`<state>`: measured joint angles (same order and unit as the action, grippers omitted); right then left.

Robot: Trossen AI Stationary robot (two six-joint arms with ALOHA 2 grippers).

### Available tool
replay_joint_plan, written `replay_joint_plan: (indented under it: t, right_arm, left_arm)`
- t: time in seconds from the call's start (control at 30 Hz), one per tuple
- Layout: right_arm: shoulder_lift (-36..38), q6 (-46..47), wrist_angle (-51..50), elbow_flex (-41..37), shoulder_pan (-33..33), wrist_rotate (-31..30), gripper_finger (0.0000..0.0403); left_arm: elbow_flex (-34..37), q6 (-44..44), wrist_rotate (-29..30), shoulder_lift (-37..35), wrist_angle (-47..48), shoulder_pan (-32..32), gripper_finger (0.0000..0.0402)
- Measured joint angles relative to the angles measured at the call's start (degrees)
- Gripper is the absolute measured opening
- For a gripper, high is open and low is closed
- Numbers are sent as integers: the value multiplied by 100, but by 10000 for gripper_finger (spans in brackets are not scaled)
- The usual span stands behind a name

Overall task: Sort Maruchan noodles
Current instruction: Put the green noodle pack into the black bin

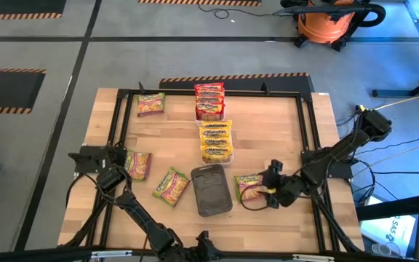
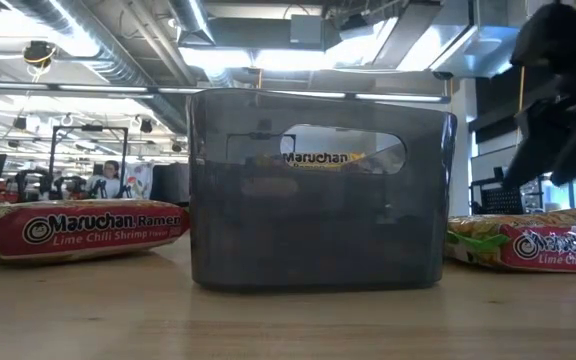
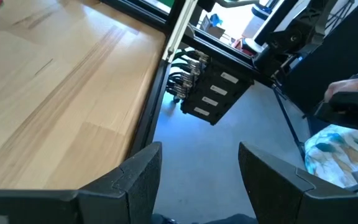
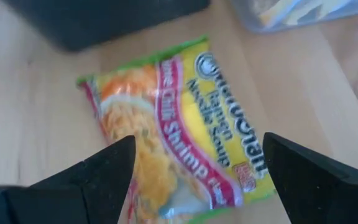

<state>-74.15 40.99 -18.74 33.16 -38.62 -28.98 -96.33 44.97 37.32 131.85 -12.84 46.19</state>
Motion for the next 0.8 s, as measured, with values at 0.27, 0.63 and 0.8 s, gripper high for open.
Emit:
replay_joint_plan:
  t: [0.27,0.63,0.8]
  right_arm:
    - [-151,234,402,-106,-367,766,328]
    - [-1091,878,1696,56,-1035,1081,328]
    - [-1385,986,1847,531,-1367,1333,328]
  left_arm:
    - [0,-28,-116,0,22,-43,207]
    - [0,-183,-249,0,-35,-210,208]
    - [0,-201,-254,0,-50,-258,208]
